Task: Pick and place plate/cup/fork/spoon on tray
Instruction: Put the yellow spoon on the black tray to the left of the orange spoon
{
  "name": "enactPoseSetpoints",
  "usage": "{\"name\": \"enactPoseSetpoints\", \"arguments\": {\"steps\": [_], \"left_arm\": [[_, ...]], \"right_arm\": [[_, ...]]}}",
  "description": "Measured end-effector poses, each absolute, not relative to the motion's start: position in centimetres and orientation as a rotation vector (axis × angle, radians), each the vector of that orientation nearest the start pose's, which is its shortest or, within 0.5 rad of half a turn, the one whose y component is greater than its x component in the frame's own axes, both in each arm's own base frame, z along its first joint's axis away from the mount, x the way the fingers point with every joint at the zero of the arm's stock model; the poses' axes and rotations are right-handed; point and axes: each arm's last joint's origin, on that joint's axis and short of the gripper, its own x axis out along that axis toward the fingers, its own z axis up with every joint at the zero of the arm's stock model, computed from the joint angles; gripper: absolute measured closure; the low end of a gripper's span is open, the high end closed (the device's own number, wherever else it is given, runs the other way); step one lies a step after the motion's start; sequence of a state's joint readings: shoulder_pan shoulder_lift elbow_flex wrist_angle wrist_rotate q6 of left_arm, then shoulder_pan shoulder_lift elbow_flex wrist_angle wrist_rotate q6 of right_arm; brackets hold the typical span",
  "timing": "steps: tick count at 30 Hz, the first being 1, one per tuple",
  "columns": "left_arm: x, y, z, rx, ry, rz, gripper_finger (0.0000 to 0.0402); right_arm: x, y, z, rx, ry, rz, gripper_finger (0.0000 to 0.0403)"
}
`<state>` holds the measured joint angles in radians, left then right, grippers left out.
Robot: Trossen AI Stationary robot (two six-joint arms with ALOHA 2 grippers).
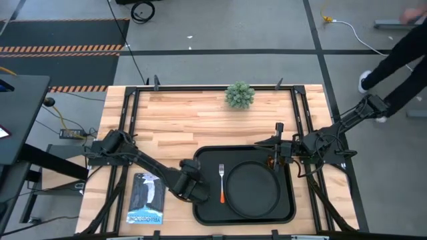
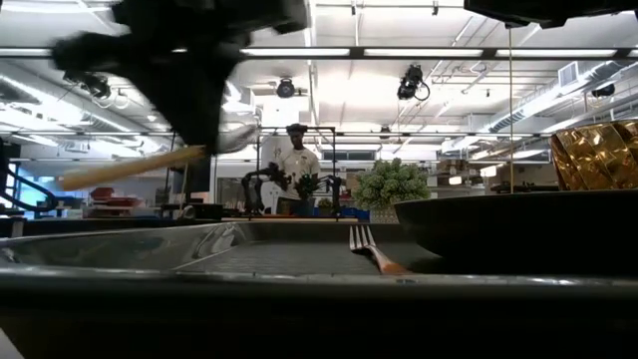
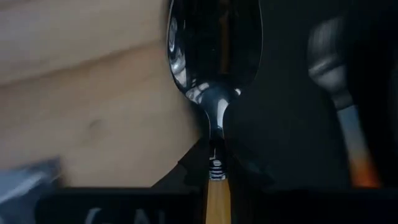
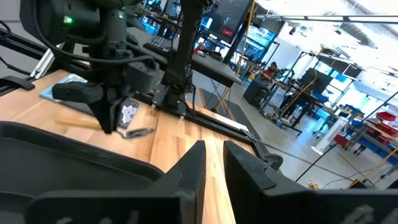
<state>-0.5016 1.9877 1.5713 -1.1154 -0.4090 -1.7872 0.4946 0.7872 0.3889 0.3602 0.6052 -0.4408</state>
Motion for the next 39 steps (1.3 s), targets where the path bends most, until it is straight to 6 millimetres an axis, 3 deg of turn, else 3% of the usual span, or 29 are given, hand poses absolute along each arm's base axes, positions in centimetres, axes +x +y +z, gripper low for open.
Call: {"name": "enactPoseSetpoints", "arguments": {"steps": [6,12,17,31,39], "left_arm": [[36.8,-16.0,20.0,-0.814,0.79,0.922,0.0356],[38.9,-15.1,18.1,-0.816,0.817,0.857,0.0356],[39.2,-15.0,17.1,-0.835,0.841,0.876,0.0356],[39.2,-15.1,17.0,-0.926,0.878,0.88,0.0355],[39.3,-14.8,17.0,-0.933,0.888,0.882,0.032]], "right_arm": [[16.1,6.8,24.7,-0.461,0.057,-0.101,0.0339],[16.1,6.8,24.6,-0.462,0.065,-0.1,0.0339],[16.1,6.8,24.6,-0.465,0.071,-0.099,0.0339],[16.1,6.8,24.6,-0.462,0.065,-0.101,0.0339],[16.1,6.8,24.6,-0.471,0.066,-0.1,0.0339]]}}
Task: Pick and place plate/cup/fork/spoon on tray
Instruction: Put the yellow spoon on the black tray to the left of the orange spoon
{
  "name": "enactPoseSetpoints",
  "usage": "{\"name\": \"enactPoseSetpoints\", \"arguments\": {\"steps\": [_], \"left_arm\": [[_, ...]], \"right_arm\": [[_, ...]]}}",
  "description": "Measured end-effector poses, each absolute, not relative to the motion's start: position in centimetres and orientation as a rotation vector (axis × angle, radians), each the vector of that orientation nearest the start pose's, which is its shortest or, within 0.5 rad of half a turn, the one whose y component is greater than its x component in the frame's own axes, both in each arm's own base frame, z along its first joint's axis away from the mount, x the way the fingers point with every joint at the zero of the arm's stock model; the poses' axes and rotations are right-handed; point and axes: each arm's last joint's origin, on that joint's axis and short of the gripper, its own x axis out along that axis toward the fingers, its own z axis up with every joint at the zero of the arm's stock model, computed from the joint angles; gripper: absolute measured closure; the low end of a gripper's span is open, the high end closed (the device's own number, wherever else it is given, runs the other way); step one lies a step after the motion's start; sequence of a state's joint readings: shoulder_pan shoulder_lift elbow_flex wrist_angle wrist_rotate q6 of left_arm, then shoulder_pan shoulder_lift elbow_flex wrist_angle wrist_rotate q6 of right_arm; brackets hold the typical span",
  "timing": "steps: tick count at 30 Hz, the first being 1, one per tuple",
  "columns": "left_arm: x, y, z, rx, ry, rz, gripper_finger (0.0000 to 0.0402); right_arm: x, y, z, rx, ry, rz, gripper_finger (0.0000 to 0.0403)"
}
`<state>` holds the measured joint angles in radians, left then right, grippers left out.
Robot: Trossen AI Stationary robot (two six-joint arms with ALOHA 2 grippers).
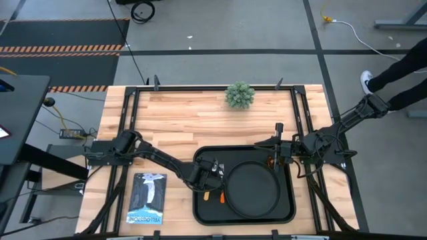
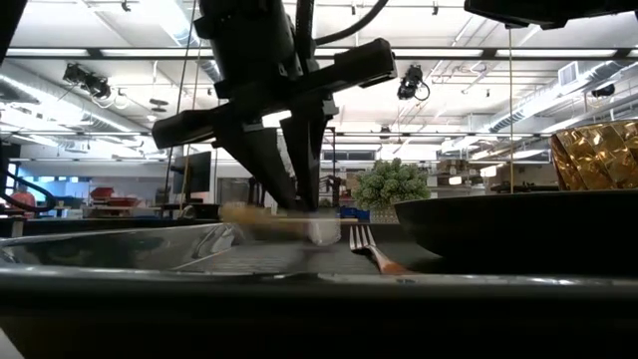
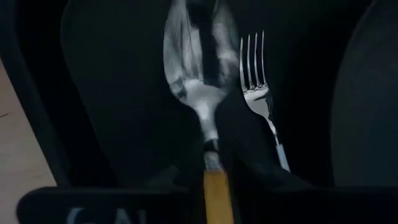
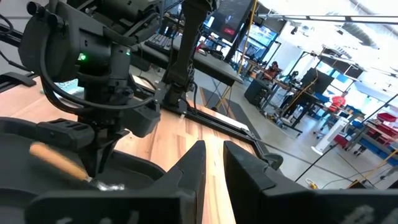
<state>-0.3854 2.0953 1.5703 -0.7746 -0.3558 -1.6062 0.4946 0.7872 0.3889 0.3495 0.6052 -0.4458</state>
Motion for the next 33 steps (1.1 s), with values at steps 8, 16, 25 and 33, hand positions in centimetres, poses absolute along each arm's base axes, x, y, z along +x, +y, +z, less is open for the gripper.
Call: {"name": "enactPoseSetpoints", "arguments": {"steps": [8,16,25,33], "left_arm": [[39.1,-14.8,16.9,-0.909,0.926,0.872,0.03],[38.9,-15.2,16.8,-0.695,1.096,0.667,0.0313],[38.5,-16.5,16.2,-0.489,1.206,0.468,0.0337],[38.9,-18.0,15.3,-0.461,1.236,0.305,0.034]], "right_arm": [[16.1,6.8,24.6,-0.474,0.071,-0.098,0.0339],[16.1,6.8,24.6,-0.473,0.071,-0.097,0.0339],[16.1,6.8,24.6,-0.468,0.07,-0.094,0.0339],[16.1,6.8,24.6,-0.467,0.07,-0.093,0.0339]]}}
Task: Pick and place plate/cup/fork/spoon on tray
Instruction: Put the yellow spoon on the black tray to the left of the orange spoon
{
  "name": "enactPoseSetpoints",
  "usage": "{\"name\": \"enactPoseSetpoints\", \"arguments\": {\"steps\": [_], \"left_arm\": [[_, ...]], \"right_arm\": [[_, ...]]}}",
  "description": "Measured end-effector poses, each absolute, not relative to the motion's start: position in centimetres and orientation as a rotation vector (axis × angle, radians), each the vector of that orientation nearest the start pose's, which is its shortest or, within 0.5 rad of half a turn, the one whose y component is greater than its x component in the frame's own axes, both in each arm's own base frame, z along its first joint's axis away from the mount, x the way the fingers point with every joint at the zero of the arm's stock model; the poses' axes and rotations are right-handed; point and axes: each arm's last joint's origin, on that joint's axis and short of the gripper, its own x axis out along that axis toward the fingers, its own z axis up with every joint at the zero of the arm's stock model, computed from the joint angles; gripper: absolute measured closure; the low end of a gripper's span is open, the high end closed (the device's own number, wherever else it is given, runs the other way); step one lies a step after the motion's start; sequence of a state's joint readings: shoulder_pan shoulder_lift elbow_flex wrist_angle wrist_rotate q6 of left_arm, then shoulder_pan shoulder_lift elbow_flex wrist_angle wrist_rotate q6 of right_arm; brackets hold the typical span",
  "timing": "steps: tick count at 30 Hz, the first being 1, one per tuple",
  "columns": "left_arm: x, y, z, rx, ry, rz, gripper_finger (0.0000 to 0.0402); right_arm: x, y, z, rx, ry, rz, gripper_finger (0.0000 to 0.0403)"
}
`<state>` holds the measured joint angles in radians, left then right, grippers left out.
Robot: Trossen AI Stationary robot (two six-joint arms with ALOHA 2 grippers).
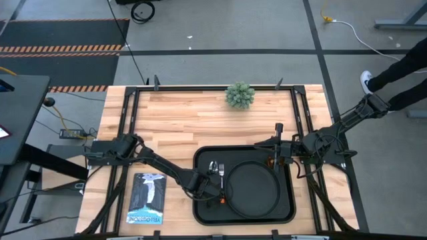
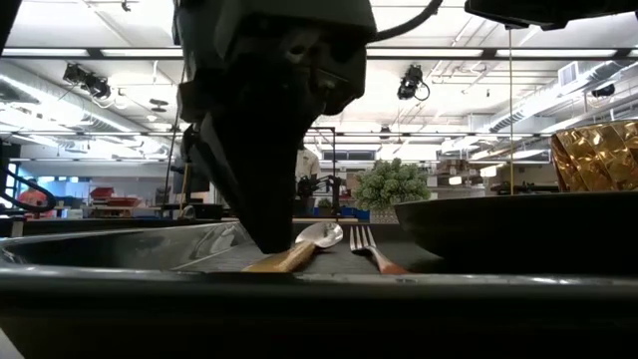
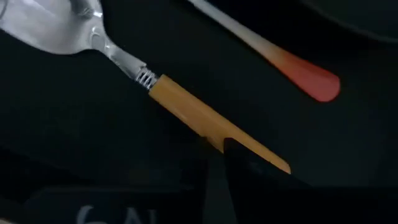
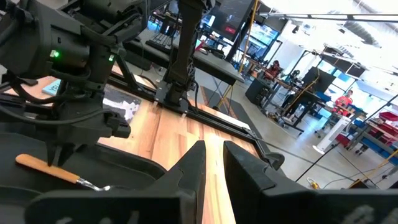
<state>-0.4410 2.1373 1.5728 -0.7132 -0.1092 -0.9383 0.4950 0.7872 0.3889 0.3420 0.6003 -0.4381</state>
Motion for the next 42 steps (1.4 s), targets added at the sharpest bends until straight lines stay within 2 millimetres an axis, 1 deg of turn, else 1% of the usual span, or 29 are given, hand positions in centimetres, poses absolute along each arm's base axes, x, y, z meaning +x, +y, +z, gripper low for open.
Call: {"name": "enactPoseSetpoints", "arguments": {"steps": [3,11,19,23,25,29,33,38,42], "left_arm": [[38.9,-18.3,15.2,-0.454,1.243,0.268,0.034],[39.3,-18.5,15.2,-0.466,1.214,0.236,0.0342],[39.3,-18.5,15.2,-0.466,1.213,0.234,0.0342],[39.5,-18.2,15.4,-0.431,1.214,0.213,0.0343],[39.7,-17.9,15.8,-0.406,1.219,0.213,0.0347],[40.4,-16.9,16.9,-0.375,1.178,0.283,0.0356],[41.1,-15.9,17.2,-0.333,1.122,0.322,0.036],[41.4,-14.4,17.0,-0.271,1.043,0.471,0.0361],[42.0,-13.2,16.1,-0.278,1.04,0.519,0.0361]], "right_arm": [[16.1,6.8,24.6,-0.467,0.071,-0.093,0.0339],[16.1,6.8,24.6,-0.467,0.071,-0.092,0.0339],[16.1,6.8,24.5,-0.459,0.071,-0.092,0.0339],[16.1,6.8,24.6,-0.463,0.071,-0.092,0.0339],[16.1,6.8,24.5,-0.463,0.071,-0.092,0.0339],[16.1,6.8,24.5,-0.464,0.071,-0.092,0.0339],[16.1,6.8,24.6,-0.465,0.07,-0.092,0.0339],[16.1,6.8,24.5,-0.459,0.071,-0.092,0.0339],[16.1,6.8,24.5,-0.46,0.072,-0.092,0.0339]]}}
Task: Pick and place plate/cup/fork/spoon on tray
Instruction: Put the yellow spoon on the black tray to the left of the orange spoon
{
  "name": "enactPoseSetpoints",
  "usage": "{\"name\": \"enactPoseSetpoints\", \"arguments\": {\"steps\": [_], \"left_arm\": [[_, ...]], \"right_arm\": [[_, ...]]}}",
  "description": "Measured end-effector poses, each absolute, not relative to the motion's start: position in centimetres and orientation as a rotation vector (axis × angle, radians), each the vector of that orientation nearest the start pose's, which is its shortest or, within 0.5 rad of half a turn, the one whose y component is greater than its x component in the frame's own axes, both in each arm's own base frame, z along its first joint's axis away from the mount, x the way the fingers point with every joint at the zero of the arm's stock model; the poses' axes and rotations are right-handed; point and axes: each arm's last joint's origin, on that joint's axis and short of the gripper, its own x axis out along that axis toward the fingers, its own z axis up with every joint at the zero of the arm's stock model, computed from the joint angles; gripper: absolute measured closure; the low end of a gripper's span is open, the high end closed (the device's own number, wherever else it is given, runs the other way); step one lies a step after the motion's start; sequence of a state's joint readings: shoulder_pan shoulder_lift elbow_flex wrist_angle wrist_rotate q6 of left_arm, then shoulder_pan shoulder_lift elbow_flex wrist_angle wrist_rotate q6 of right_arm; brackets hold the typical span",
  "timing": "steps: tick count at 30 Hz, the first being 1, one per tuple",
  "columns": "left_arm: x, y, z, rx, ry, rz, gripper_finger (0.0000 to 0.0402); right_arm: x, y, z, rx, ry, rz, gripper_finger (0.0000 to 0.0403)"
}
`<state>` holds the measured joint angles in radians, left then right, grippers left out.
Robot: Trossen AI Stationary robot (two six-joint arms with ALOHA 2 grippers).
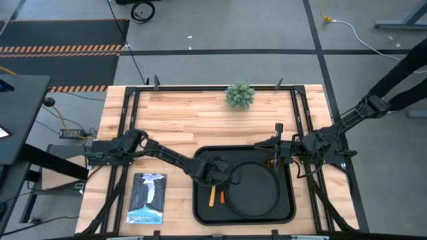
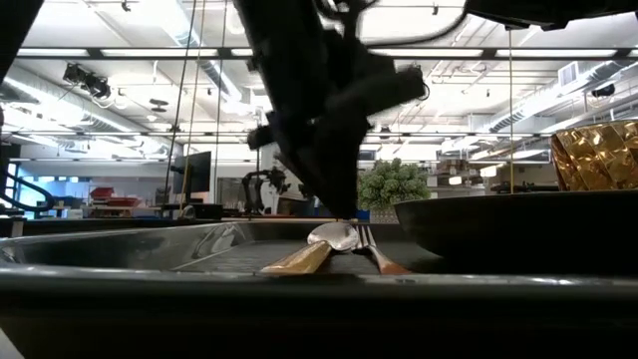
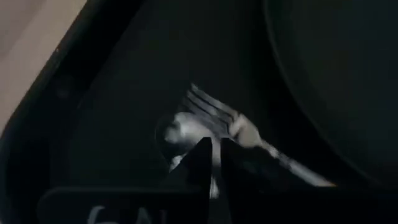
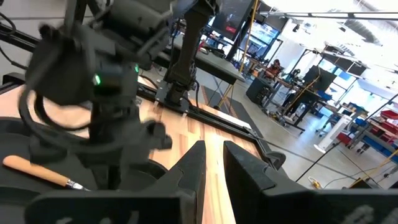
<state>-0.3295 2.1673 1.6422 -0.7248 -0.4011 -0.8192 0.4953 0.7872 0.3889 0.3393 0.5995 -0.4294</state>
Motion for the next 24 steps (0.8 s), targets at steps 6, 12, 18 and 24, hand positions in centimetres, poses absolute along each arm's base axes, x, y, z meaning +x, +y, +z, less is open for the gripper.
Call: {"name": "enactPoseSetpoints", "arguments": {"steps": [6,12,18,24], "left_arm": [[42.6,-12.2,14.1,-0.29,1.106,0.504,0.0361],[42.5,-12.1,14.1,-0.321,1.119,0.53,0.0361],[42.2,-12.6,14.1,-0.325,1.126,0.535,0.0361],[42.1,-12.8,14.1,-0.329,1.123,0.553,0.0361]], "right_arm": [[16.1,6.8,24.5,-0.459,0.076,-0.091,0.0339],[16.1,6.8,24.5,-0.458,0.075,-0.091,0.0339],[16.1,6.8,24.5,-0.456,0.073,-0.092,0.0339],[16.1,6.8,24.5,-0.456,0.073,-0.092,0.0339]]}}
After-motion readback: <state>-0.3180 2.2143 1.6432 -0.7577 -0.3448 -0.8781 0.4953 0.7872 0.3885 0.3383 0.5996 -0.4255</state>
